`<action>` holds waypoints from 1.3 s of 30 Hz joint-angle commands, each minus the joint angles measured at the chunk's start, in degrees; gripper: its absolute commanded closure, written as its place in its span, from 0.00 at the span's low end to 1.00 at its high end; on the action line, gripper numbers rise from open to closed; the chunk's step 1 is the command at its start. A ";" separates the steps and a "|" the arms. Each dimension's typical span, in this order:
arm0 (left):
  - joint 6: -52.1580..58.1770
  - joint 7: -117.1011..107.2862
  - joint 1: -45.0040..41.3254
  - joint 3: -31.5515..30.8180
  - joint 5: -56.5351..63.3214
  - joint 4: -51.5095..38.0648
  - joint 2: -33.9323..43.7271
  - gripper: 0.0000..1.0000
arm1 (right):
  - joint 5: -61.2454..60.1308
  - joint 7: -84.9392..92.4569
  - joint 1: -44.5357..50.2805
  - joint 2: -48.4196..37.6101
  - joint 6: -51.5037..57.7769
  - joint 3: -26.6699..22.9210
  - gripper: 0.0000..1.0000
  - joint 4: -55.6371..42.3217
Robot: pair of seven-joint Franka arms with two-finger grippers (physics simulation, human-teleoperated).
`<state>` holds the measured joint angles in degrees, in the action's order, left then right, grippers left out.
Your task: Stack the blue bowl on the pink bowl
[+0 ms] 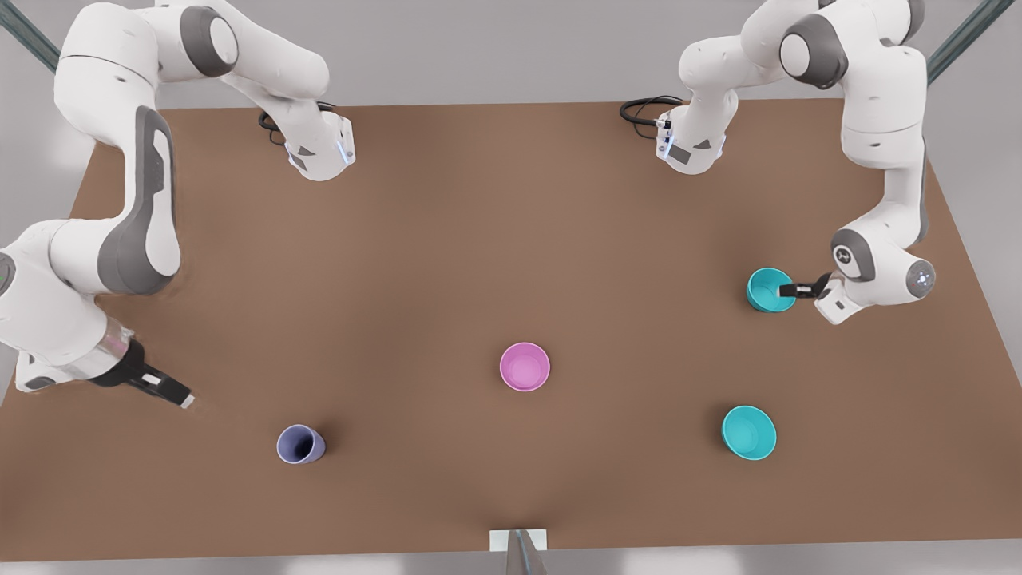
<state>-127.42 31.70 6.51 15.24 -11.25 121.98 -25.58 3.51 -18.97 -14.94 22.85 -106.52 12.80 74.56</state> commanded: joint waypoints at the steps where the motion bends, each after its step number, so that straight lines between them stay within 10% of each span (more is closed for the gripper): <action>1: -3.19 16.90 -0.01 -0.04 -2.55 0.01 -0.35 0.64 | 1.94 33.91 -1.32 -3.77 20.56 0.04 0.00 0.24; 3: -2.48 16.81 -0.01 -0.04 -2.63 0.01 -0.35 0.79 | -1.75 34.88 -4.84 -7.55 21.89 0.04 0.00 4.19; 11: 5.08 16.20 -0.97 -0.30 -8.52 -0.25 1.93 0.79 | -2.63 34.71 -5.10 -15.82 11.95 0.12 0.00 16.94; 17: 7.80 -20.61 -28.74 -0.30 -8.08 -6.13 10.20 0.79 | -2.01 35.14 -6.07 -12.92 14.85 -0.31 0.00 9.03; 20: 9.81 -41.43 -39.64 -0.56 -4.30 -22.36 -1.91 0.79 | -2.28 34.88 1.55 -12.57 14.76 -7.50 0.00 8.59; 21: 15.17 -49.52 -41.05 -0.83 -4.22 -32.91 -8.24 0.79 | -2.54 35.06 10.87 -12.48 14.85 -17.08 0.00 8.50; 26: 16.06 -63.17 -42.20 -2.94 -6.76 -53.07 -22.50 0.79 | -2.81 35.32 11.16 -12.39 14.85 -17.63 0.00 7.88; 39: 15.71 -70.29 -42.11 -6.71 -11.60 -60.19 -27.86 0.79 | -1.93 35.58 11.95 -11.95 15.47 -17.19 0.00 8.06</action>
<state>-111.98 -13.47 -35.59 8.68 -22.41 61.78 -53.57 1.54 12.32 -3.08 10.95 -91.30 -4.38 82.64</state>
